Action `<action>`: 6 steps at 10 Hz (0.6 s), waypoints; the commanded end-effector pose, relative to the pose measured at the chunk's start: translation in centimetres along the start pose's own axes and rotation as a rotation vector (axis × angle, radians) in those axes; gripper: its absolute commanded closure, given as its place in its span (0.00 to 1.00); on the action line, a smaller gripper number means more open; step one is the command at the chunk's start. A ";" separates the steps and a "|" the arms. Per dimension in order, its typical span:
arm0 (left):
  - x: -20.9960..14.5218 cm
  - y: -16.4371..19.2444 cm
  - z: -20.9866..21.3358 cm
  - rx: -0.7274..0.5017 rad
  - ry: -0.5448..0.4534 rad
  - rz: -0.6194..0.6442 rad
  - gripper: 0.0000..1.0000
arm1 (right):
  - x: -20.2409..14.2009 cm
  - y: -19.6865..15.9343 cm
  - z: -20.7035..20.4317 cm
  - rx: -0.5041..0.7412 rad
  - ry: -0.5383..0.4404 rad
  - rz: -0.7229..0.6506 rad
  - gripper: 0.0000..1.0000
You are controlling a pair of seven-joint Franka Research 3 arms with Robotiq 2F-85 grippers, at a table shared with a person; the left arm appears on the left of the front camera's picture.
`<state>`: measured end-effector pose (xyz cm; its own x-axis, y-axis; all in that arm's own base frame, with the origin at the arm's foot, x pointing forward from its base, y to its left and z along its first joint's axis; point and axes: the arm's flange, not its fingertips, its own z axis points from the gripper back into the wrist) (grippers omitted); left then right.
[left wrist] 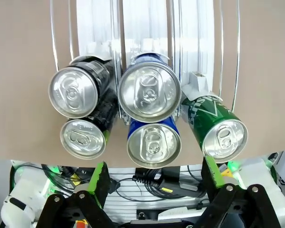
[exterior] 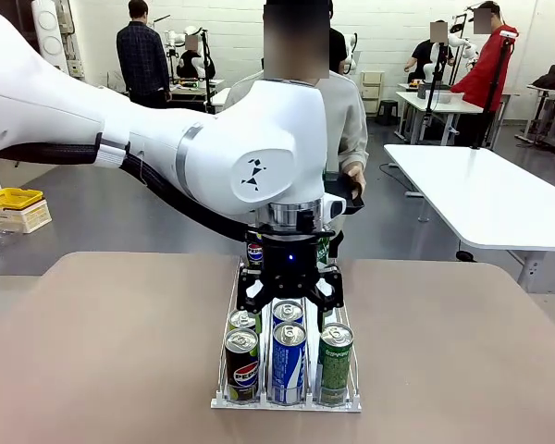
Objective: Retrieve and hand over the desired beverage to the person.
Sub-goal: Pick up another can of the same type that the person held from the Automatic Can Dispenser.
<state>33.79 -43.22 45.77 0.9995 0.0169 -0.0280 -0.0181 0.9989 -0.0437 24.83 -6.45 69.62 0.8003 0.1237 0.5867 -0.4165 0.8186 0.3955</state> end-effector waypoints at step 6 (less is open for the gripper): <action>-0.4 -0.3 -0.2 0.002 0.003 -0.011 0.00 | 0.1 0.0 0.0 0.029 -0.005 0.013 0.00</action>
<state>33.41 -43.53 45.60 0.9996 0.0046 -0.0274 -0.0057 0.9992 -0.0392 24.83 -6.45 69.62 0.8002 0.1238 0.5867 -0.4166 0.8186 0.3955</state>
